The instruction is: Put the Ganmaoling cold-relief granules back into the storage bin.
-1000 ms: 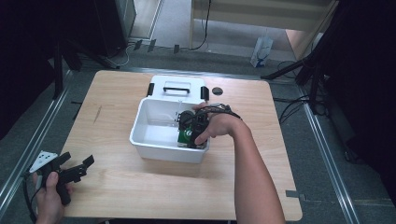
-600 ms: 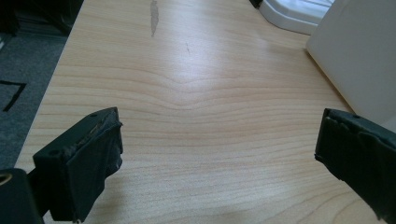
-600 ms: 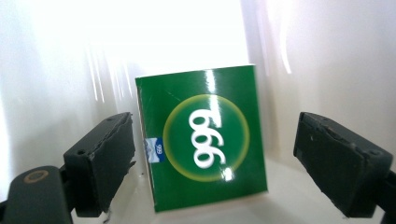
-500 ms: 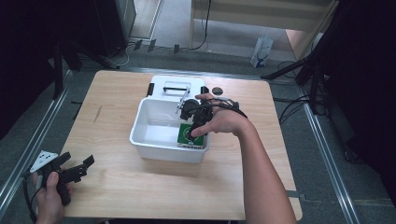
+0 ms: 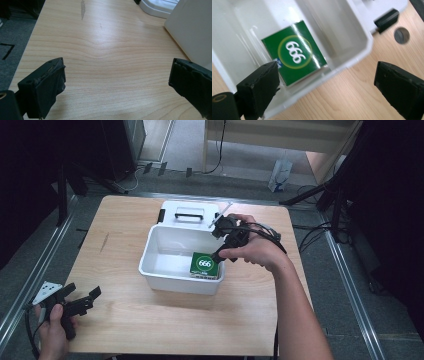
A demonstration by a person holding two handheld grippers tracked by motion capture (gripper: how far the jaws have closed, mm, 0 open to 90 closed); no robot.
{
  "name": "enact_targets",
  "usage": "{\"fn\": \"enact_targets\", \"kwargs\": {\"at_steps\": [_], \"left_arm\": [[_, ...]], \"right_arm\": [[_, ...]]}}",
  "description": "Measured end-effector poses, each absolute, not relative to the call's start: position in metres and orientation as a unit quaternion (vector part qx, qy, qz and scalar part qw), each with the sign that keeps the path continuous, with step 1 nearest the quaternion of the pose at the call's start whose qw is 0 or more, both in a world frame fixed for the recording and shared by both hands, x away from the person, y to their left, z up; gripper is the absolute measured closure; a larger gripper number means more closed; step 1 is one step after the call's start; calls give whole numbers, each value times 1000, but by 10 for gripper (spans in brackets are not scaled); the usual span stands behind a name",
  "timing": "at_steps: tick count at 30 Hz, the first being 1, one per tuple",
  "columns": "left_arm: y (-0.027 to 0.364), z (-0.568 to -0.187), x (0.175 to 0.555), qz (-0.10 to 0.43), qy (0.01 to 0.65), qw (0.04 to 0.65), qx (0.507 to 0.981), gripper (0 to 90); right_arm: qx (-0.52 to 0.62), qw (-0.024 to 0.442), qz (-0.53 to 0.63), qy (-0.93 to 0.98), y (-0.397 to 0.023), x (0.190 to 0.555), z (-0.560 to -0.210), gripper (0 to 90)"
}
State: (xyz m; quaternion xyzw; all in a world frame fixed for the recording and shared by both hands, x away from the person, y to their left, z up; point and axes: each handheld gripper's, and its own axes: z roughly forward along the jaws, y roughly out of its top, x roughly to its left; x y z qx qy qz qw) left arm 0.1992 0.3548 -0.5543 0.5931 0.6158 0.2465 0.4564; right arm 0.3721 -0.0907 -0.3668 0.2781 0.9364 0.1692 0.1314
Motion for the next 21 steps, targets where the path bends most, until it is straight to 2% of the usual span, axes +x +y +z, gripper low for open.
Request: {"fn": "enact_targets", "kwargs": {"at_steps": [7, 21], "left_arm": [[355, -554, 199, 247, 616, 456, 593, 13], [355, -554, 199, 248, 616, 453, 595, 13]], "right_arm": [[369, 132, 188, 901, -127, 370, -372, 0], [495, 148, 194, 834, -200, 362, -410, 0]]}}
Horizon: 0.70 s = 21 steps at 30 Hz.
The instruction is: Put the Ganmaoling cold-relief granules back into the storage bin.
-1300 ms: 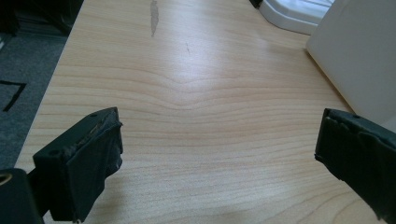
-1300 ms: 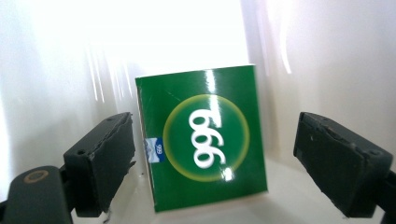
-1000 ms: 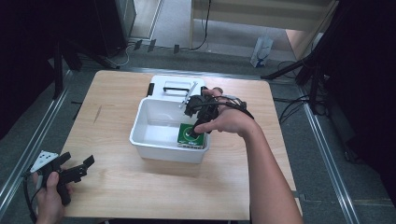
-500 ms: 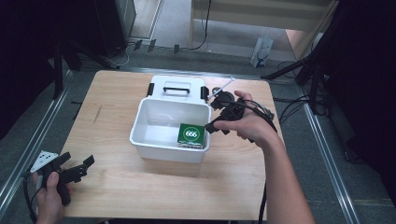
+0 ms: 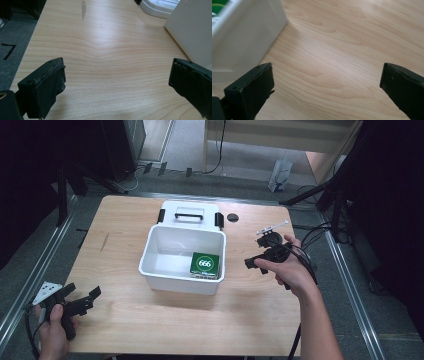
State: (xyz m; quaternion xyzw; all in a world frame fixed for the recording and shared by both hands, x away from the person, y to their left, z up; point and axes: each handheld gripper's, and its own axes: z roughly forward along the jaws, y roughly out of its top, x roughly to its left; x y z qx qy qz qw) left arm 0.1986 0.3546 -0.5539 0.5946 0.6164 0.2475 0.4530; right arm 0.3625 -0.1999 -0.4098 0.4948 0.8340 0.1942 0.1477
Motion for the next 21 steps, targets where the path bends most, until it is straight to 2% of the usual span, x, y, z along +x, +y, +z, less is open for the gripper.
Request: {"fn": "enact_targets", "kwargs": {"at_steps": [21], "left_arm": [[354, -554, 198, 248, 618, 451, 594, 13]], "right_arm": [[617, 191, 212, 733, -284, 322, -486, 0]]}}
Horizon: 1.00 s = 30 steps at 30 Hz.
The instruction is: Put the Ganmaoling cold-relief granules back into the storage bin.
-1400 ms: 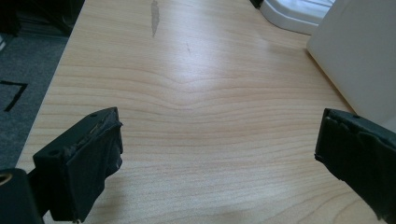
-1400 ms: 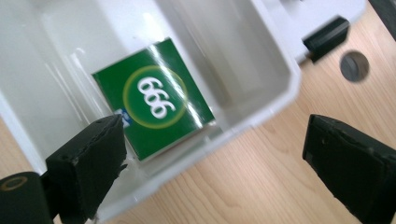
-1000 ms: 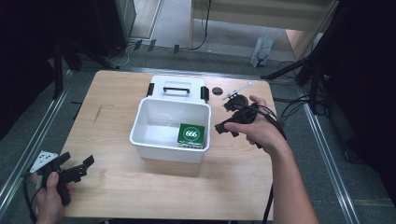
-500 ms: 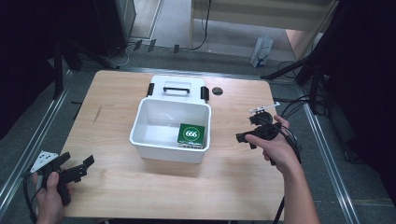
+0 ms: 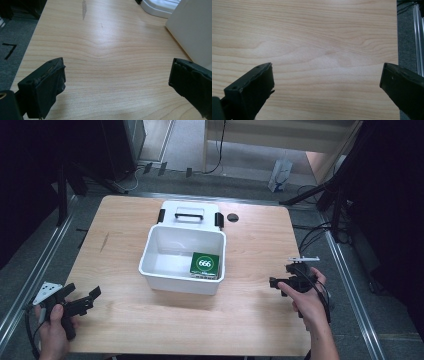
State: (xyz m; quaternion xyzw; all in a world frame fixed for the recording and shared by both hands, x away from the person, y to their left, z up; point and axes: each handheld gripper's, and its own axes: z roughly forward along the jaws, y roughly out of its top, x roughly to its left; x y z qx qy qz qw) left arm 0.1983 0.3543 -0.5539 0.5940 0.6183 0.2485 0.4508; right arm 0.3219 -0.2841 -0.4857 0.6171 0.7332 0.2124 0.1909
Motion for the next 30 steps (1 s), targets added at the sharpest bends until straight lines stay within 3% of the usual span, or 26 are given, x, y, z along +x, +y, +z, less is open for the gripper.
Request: {"fn": "enact_targets", "kwargs": {"at_steps": [6, 16, 30], "left_arm": [[354, -554, 198, 249, 618, 451, 594, 13], [354, -554, 198, 249, 620, 451, 592, 13], [354, -554, 198, 249, 620, 448, 594, 13]], "right_arm": [[631, 206, 237, 710, -299, 305, -503, 0], [628, 276, 289, 668, -321, 270, -534, 0], [604, 328, 362, 630, -340, 231, -547, 0]]}}
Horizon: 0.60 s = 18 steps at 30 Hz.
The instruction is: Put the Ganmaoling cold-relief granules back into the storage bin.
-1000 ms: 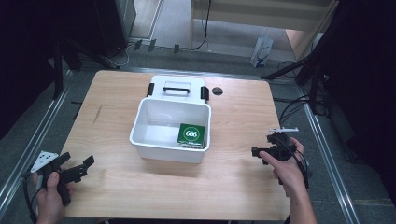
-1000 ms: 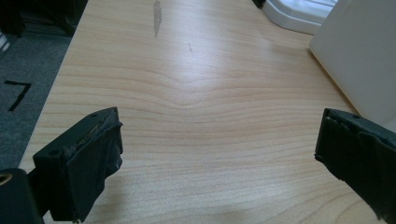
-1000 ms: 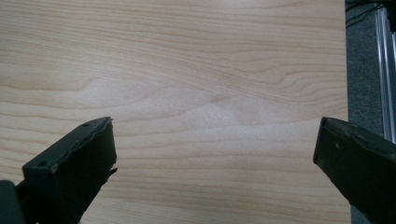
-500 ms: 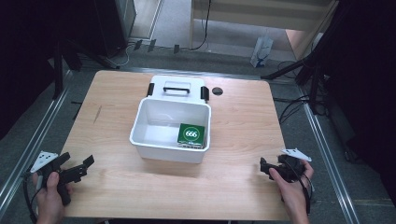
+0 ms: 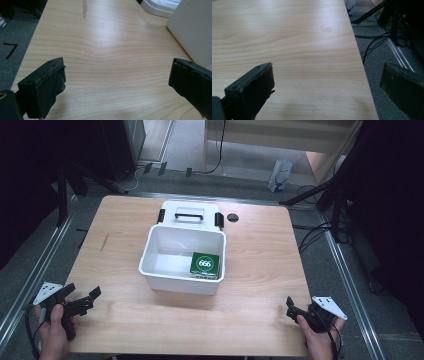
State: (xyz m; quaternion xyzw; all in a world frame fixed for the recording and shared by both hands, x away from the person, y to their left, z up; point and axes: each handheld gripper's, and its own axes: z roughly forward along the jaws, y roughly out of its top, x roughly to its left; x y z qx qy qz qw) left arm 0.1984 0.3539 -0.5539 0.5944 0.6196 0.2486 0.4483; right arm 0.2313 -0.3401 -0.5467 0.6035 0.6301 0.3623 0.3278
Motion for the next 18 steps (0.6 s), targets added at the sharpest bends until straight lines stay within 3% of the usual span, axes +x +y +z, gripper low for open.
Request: {"fn": "enact_targets", "kwargs": {"at_steps": [18], "left_arm": [[353, -554, 201, 249, 616, 447, 599, 13]], "right_arm": [[616, 312, 368, 622, -341, 231, -547, 3]]}}
